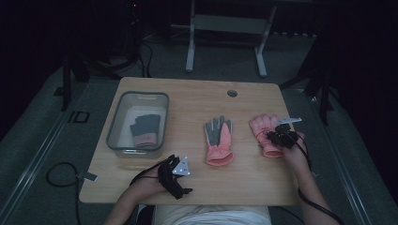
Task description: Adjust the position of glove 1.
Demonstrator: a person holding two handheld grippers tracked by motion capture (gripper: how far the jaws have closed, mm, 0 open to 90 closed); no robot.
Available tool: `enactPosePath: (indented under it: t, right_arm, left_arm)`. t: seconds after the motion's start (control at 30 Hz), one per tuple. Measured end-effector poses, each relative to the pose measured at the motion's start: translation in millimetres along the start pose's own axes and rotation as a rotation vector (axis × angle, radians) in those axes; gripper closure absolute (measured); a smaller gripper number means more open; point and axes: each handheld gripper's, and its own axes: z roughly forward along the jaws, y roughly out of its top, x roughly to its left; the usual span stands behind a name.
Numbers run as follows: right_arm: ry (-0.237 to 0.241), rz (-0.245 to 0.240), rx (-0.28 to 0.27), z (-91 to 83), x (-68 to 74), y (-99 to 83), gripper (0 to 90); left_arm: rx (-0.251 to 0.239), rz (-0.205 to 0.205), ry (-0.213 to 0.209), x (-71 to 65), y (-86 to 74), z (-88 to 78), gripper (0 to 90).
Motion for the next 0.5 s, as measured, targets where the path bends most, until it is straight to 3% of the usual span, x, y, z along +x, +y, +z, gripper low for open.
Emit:
enactPosePath:
  t: [0.07,0.1,0.17,0.2,0.27,0.33,0.5]
  right_arm:
    - [-0.017,0.012,-0.010,-0.6,2.1,0.0,86.0]
    - [-0.056,0.019,-0.025,-3.7,7.7,0.2,87.0]
    - [-0.067,0.033,-0.037,-7.5,10.0,1.3,87.2]
    - [-0.052,0.085,-0.067,-17.6,11.7,5.7,87.2]
    - [-0.044,0.109,-0.082,-21.6,11.9,7.5,87.2]
    - [-0.046,0.143,-0.120,-38.4,17.1,18.8,87.2]
    - [-0.064,0.144,-0.155,-59.9,32.7,37.1,87.2]
  left_arm:
    - [0.001,0.000,0.000,0.0,0.0,-0.1,4.9]
    - [-0.001,0.000,0.000,-0.1,0.0,0.0,4.9]
    - [-0.002,0.000,0.001,-0.5,0.6,-0.4,4.9]
    - [-0.001,0.001,0.001,-0.5,0.7,-0.5,4.9]
    - [-0.001,0.001,0.002,-0.4,0.5,-0.4,4.9]
    - [0.000,0.000,0.002,-0.5,0.4,-0.8,4.9]
    - [-0.001,0.002,0.003,-0.6,0.5,-1.0,4.9]
